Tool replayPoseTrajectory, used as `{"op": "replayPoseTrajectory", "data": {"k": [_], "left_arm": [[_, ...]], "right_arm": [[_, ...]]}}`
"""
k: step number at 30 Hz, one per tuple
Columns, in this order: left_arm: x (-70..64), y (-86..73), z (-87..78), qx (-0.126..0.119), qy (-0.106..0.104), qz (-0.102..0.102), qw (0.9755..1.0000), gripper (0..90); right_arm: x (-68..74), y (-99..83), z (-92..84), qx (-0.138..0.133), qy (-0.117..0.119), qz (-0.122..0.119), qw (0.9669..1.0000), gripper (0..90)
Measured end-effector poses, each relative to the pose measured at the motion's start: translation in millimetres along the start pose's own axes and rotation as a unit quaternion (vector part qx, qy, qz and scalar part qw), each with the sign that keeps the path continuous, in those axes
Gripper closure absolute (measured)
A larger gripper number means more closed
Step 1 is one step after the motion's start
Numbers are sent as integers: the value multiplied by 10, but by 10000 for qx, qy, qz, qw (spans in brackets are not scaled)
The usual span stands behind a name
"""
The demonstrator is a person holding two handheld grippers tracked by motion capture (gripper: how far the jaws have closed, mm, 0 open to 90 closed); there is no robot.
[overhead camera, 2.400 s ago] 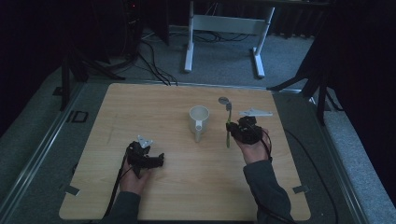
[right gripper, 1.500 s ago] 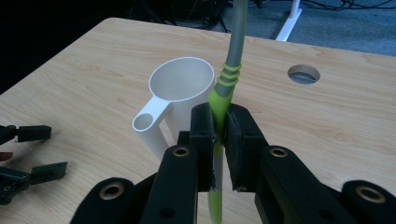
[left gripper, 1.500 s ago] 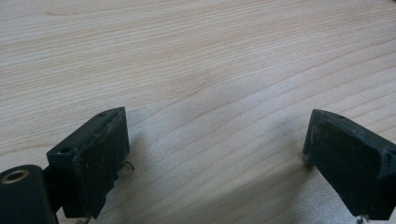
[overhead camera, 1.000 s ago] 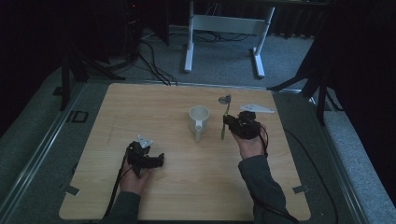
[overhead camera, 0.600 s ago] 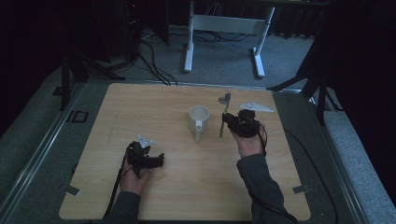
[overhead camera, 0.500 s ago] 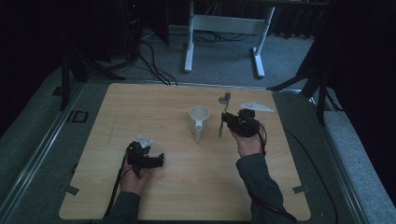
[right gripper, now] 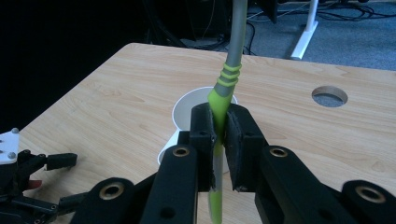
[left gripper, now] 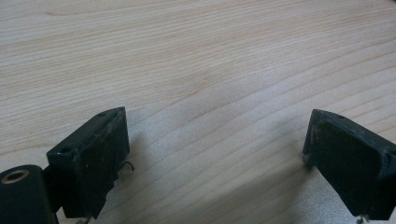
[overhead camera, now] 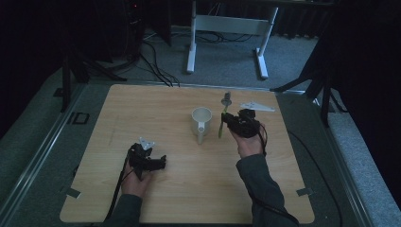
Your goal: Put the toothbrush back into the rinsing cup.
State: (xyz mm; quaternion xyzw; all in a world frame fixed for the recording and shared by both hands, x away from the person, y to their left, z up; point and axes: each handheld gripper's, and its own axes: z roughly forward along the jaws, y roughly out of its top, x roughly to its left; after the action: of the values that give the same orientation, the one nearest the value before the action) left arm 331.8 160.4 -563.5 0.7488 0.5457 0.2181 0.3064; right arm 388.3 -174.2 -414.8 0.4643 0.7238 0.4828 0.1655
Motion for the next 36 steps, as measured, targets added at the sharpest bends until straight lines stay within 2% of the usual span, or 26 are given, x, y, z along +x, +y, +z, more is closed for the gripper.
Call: {"op": "replayPoseTrajectory", "data": {"k": [36], "left_arm": [[0,0,0,-2,2,0,10000,73]], "right_arm": [[96,40,103,-50,122,-39,9999,816]]}}
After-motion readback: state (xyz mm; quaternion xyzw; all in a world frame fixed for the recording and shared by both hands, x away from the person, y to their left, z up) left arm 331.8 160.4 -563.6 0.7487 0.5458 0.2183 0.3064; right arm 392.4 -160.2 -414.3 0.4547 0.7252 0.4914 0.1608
